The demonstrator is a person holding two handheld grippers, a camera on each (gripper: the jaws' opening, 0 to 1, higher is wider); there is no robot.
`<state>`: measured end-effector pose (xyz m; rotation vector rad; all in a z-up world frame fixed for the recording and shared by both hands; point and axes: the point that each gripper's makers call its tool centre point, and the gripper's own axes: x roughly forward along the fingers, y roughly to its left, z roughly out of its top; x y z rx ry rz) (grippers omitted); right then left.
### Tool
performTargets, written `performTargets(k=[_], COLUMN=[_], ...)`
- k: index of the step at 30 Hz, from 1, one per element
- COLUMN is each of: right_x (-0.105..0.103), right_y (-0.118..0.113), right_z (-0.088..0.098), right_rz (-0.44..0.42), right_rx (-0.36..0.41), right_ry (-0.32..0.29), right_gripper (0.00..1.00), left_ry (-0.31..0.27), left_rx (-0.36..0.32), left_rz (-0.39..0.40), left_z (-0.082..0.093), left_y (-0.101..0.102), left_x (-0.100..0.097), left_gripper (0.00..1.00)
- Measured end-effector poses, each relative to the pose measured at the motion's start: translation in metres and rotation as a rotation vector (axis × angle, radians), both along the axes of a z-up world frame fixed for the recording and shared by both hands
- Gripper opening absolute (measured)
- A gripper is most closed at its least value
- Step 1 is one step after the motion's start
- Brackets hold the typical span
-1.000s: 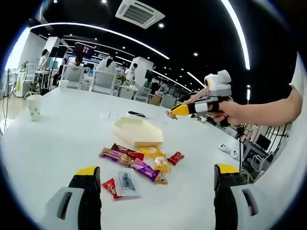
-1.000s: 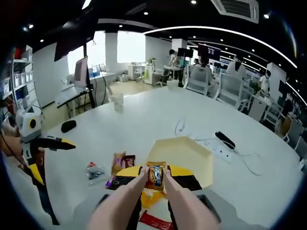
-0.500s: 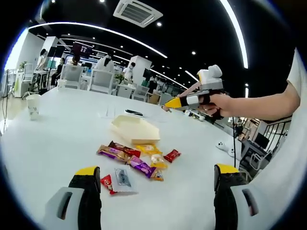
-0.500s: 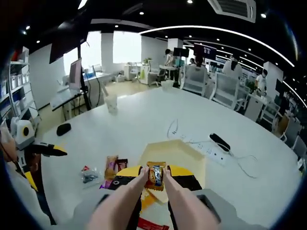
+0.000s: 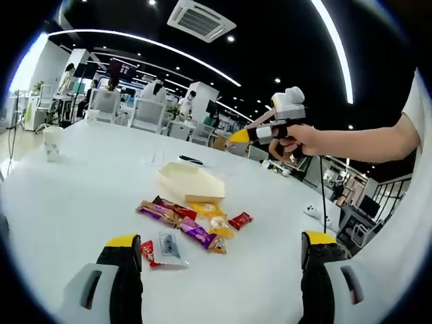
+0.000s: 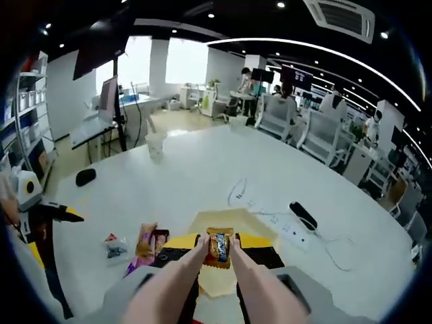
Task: Place the target food into the container with the food tongs after gripping and lifting it, then release it inside without dropping or visibly crushing the food.
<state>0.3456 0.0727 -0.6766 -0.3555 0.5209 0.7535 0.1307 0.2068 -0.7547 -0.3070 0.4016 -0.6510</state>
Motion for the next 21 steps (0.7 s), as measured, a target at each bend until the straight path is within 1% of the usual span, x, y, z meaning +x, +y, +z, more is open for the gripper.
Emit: performTargets(k=[3,8,13,16,19,21], right_x=[0.010,0.021,0.026,0.028,0.033,0.035], right_y=[0.003,0.010,0.014,0.015,0.018,0.019], right_z=[0.006,0.011,0.013,0.012,0.010,0.009], right_rz=[0.002,0.008,0.009,0.006,0.011,0.008], right_rx=[0.000,-0.019,-0.009,-0.007,-0.012,-0.005], right_ry=[-0.004,-0.015,-0.012,-0.009,-0.012,-0.011], right_gripper=[0.19,0.19,0.19,0.19,0.19,0.19], left_ry=[-0.018,-0.022,-0.017,-0.012,-0.006,-0.014], left_rx=[0.012,-0.013,0.000,-0.015,-0.015,-0.013], left_rz=[-0.007,0.025,0.032,0.061,0.066,0.068], left_z=[0.004,0.009,0.005,0.004,0.005,0.007], left_y=[0.000,0.005,0.008,0.014,0.014,0.015], left_x=[0.002,0.004,0.001,0.000,-0.002,-0.006], left_gripper=[0.99,0.99,0.99,0.99,0.99,0.99])
